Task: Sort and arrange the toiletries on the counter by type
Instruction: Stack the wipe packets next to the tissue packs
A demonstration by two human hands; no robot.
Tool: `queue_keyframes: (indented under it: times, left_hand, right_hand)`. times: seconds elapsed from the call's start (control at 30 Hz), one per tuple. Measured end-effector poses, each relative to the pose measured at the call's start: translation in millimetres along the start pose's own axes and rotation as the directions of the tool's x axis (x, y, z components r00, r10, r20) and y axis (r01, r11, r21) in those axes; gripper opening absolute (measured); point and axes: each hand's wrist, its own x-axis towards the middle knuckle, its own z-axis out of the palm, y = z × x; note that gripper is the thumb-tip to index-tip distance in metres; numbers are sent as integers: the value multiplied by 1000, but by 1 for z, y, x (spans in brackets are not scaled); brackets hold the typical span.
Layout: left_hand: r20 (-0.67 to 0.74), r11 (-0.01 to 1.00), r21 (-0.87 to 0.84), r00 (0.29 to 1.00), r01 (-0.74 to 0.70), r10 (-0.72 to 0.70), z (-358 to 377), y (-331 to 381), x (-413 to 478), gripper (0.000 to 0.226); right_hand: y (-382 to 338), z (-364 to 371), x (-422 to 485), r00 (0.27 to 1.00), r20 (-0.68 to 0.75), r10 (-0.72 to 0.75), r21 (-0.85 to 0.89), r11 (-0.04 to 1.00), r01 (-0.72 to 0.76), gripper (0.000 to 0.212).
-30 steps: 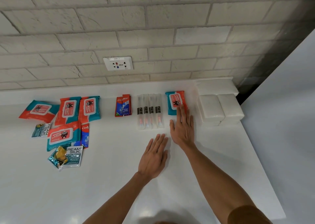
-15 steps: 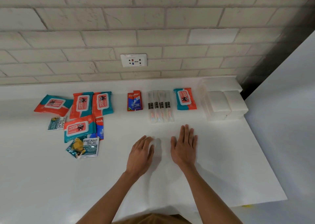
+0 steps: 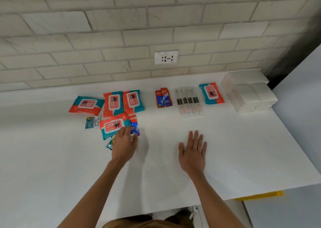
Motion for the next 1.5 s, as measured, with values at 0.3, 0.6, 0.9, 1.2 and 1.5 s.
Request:
queue_keyframes:
  times: [0.3,0.6,0.9,1.2,1.5]
  left_hand:
    - [113,919,-40,915,393,-386,-55,-78,75,62]
    - [201,687,-416,797,596,-570,-51,-67,87,64]
    - [225,603,-561,805,567,-549,-60,-62,91,39]
    - [216,561,-732,913,385,-345,-96,-29,86,36]
    - [538,587,-687,843,428,16,-79,54,68,37]
  right_hand:
    - [-22,6,-24,1000,-1,6,-4,1000,-6,75]
    - [-23,3,-23,1000,2,28,12,1000,-28,75]
    - [-24,3,-23,999,-18,26,5,1000,-26,75]
    - [-24,4,-21,997,-79,4,0,1000,-4,75]
    - [-20,-13,9,983,-168,73,432,902,7,38]
